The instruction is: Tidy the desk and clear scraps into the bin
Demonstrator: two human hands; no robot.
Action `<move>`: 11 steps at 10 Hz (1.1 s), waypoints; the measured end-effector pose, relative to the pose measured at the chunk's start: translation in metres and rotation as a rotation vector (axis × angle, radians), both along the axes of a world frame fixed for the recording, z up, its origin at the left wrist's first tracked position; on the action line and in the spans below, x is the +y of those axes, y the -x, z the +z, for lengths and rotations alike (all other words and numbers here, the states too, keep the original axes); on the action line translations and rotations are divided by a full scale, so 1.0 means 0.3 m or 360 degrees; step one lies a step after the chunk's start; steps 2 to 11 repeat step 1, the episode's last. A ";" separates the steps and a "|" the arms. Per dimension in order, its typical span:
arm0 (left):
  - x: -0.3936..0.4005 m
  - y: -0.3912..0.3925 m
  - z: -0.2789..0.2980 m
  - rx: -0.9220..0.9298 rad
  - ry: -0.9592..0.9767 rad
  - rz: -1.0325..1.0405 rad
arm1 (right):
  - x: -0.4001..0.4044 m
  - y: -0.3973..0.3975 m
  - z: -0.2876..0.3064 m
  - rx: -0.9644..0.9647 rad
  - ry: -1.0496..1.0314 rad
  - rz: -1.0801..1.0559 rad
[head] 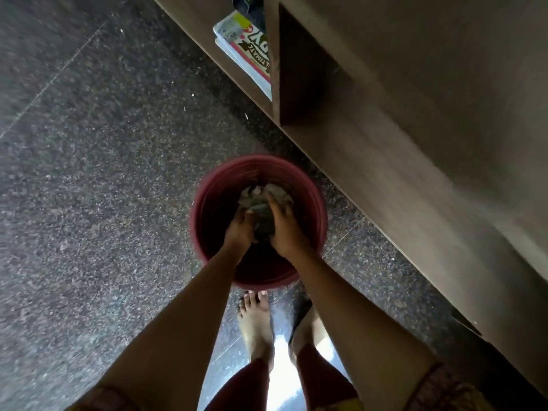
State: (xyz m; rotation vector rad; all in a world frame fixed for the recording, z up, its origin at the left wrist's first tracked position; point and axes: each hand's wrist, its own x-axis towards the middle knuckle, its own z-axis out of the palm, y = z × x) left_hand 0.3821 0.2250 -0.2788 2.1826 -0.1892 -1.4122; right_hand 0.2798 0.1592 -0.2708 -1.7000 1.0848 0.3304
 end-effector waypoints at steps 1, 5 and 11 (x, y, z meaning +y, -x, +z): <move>0.013 0.031 0.181 -0.0082 -0.0011 -0.0144 | 0.014 0.064 0.159 -0.0010 0.0058 -0.0187; 0.013 0.031 0.181 -0.0082 -0.0011 -0.0144 | 0.014 0.064 0.159 -0.0010 0.0058 -0.0187; 0.013 0.031 0.181 -0.0082 -0.0011 -0.0144 | 0.014 0.064 0.159 -0.0010 0.0058 -0.0187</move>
